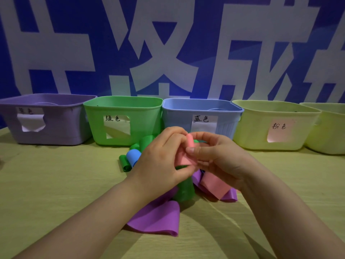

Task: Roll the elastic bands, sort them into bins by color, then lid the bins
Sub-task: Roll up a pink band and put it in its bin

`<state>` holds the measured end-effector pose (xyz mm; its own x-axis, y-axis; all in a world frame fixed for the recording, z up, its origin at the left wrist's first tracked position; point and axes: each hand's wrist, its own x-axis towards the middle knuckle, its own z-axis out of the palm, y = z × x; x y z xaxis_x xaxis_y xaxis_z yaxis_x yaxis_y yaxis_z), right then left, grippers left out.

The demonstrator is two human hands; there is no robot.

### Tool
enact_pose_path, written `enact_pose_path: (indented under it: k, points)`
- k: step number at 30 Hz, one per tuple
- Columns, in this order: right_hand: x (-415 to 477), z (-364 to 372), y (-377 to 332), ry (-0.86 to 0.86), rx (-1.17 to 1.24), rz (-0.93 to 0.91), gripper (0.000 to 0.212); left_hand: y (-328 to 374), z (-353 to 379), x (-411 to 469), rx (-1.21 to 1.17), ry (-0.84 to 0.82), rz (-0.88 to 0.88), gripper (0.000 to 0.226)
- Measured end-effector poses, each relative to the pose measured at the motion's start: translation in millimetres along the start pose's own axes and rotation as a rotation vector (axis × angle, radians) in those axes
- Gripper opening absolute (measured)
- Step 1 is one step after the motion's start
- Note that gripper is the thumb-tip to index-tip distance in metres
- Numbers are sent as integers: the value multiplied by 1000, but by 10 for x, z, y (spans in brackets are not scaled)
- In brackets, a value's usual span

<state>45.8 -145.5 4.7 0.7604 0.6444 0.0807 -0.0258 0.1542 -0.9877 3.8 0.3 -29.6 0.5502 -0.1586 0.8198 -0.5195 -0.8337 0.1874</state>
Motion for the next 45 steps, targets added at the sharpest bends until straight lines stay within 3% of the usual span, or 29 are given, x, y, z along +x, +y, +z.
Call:
enact_pose_path:
  k: [20, 26, 33, 45]
  points:
    - [11, -52, -19, -34, 181, 53, 24, -17, -23, -7, -36, -18, 2, 37]
    - [13, -59, -15, -111, 93, 38, 19, -14, -26, 0, 26, 12, 32, 37]
    - [24, -9, 14, -104, 130, -9, 39, -12, -36, 11, -2, 24, 32, 32]
    - [25, -39, 4, -81, 175, -2, 25, -4, -24, 3, -18, 19, 17, 34]
